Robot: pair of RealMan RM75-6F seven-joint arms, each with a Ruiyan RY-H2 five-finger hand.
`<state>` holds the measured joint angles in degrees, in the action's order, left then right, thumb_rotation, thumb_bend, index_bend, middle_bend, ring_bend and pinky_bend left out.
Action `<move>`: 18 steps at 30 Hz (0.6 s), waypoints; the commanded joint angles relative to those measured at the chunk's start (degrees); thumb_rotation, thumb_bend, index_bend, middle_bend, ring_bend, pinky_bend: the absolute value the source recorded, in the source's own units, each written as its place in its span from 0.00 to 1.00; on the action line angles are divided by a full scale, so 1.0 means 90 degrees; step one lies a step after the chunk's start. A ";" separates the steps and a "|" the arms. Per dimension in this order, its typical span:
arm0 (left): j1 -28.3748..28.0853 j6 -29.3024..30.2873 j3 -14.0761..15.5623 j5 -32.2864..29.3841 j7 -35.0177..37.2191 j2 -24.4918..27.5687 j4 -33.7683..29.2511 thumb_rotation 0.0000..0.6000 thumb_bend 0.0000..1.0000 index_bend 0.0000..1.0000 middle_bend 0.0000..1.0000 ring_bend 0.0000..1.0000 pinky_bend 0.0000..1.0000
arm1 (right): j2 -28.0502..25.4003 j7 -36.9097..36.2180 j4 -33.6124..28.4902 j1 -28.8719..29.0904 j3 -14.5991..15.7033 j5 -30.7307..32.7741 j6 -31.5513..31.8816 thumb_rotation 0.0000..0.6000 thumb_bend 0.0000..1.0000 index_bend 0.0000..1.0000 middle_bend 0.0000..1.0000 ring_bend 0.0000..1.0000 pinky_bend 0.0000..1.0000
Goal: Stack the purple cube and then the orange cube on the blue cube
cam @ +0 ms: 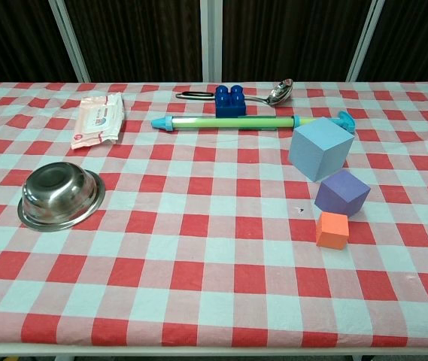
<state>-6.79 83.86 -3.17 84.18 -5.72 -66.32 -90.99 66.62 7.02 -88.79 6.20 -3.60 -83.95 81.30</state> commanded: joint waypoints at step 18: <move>0.0031 -0.0002 0.0078 0.0069 0.0159 -0.0030 0.0085 1.00 0.08 0.20 0.19 0.12 0.28 | 0.0126 -0.0254 0.0517 0.0811 0.0111 -0.0917 -0.0699 1.00 0.16 0.13 0.20 0.02 0.00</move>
<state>-6.57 83.72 -2.47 84.75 -4.49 -66.52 -90.48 68.08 3.00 -84.16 11.20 -3.06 -90.72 78.35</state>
